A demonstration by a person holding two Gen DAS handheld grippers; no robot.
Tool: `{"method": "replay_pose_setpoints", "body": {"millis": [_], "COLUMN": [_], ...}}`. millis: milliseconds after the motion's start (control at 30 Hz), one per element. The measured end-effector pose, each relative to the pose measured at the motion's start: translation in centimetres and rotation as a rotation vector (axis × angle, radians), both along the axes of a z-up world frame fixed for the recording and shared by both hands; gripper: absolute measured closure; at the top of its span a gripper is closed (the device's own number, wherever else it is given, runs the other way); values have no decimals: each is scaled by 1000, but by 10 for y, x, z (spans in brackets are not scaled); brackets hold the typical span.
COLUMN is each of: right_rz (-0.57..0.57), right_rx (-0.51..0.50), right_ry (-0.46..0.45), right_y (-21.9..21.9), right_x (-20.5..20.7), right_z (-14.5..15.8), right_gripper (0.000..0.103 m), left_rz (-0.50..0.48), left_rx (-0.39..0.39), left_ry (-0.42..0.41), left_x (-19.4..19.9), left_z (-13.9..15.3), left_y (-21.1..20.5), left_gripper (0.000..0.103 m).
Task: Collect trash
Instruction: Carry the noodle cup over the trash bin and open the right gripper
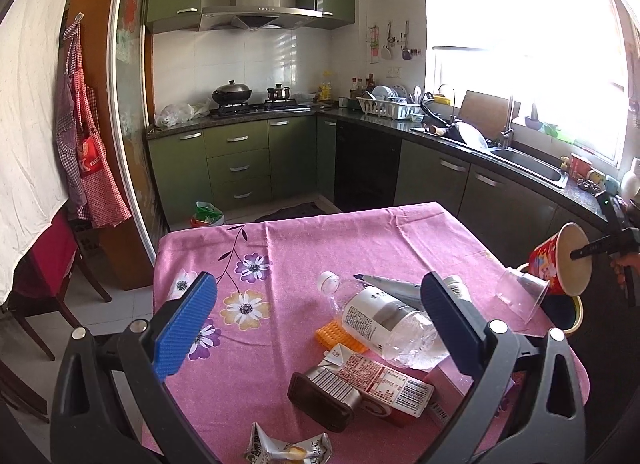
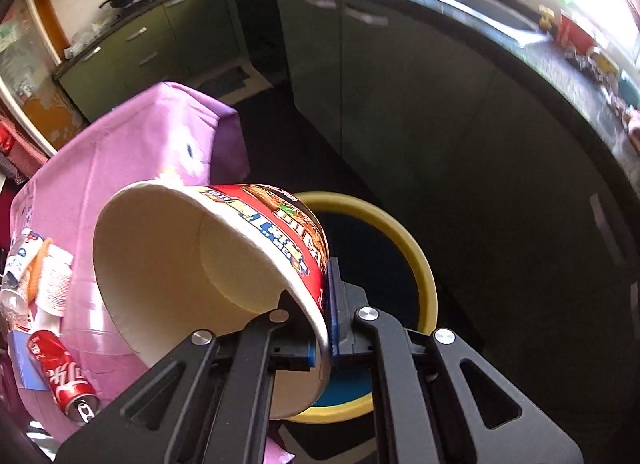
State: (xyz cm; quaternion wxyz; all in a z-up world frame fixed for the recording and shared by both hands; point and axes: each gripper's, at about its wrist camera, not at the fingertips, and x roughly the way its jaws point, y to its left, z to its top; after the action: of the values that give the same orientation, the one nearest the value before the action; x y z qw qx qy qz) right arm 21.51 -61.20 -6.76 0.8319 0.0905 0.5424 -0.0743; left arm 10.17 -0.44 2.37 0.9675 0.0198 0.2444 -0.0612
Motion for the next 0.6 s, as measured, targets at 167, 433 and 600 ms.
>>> {"method": "replay_pose_setpoints", "body": {"millis": [167,433,600], "right_rz": [-82,-122,-95], "right_rx": [95,138,114], "right_ry": [132,166,115], "right_y": [-47,-71,-60], "right_x": [10,4,-7], "right_z": [-55,-72,-48], "right_gripper": [98,68,68], "left_rz": [-6,-33,-46], "left_rx": [9,45,50], "left_ry": [9,50,62], "left_x": [-3,0,1], "left_z": [-3,-10,-13], "left_y": [-5,-13,-16], "left_gripper": [6,6,6]}}
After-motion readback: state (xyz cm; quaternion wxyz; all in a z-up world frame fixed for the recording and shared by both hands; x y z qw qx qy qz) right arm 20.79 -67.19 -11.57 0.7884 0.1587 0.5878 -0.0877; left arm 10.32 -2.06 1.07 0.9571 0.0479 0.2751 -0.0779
